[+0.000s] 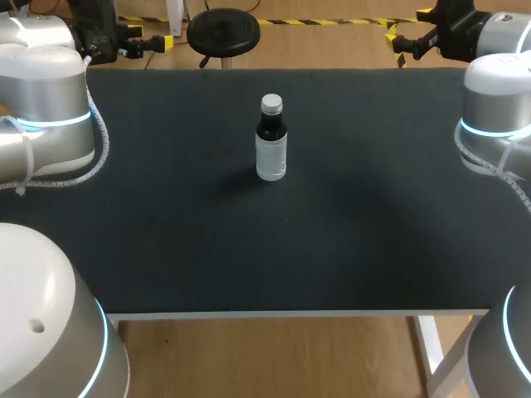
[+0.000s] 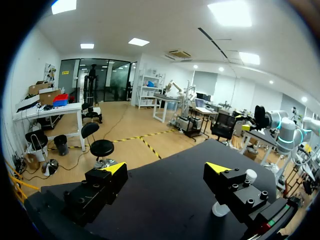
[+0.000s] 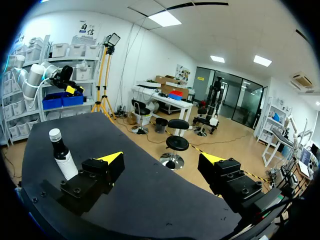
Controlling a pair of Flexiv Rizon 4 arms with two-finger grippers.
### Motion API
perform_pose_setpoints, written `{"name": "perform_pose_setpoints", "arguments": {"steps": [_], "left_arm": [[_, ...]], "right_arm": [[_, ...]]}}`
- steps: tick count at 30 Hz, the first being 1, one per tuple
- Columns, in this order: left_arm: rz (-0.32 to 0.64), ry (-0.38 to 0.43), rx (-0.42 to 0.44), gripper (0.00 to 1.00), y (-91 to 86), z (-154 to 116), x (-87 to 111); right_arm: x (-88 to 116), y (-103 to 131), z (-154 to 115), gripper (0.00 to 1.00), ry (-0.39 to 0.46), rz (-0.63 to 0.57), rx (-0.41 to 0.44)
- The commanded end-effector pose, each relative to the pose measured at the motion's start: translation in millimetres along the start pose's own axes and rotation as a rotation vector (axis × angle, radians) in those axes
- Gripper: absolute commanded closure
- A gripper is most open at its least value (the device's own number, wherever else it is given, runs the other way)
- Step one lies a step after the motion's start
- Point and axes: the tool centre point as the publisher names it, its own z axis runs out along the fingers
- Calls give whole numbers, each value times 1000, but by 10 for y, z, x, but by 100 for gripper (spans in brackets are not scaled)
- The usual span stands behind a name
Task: Unscrew the bottle cap
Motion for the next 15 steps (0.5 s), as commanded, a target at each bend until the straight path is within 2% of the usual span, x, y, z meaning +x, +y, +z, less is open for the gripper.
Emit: {"name": "perform_pose_setpoints", "arguments": {"steps": [1, 4, 7, 15], "left_arm": [[-1, 0, -3, 0, -7, -3, 1], [12, 43, 6, 0, 17, 15, 34], [30, 129, 7, 0, 52, 90, 87], [126, 481, 58, 0, 239, 274, 311]], "right_arm": [[-2, 3, 4, 0, 0, 0, 2], [-2, 3, 4, 0, 0, 0, 2], [-2, 3, 4, 0, 0, 0, 2], [-2, 3, 4, 0, 0, 0, 2]]}}
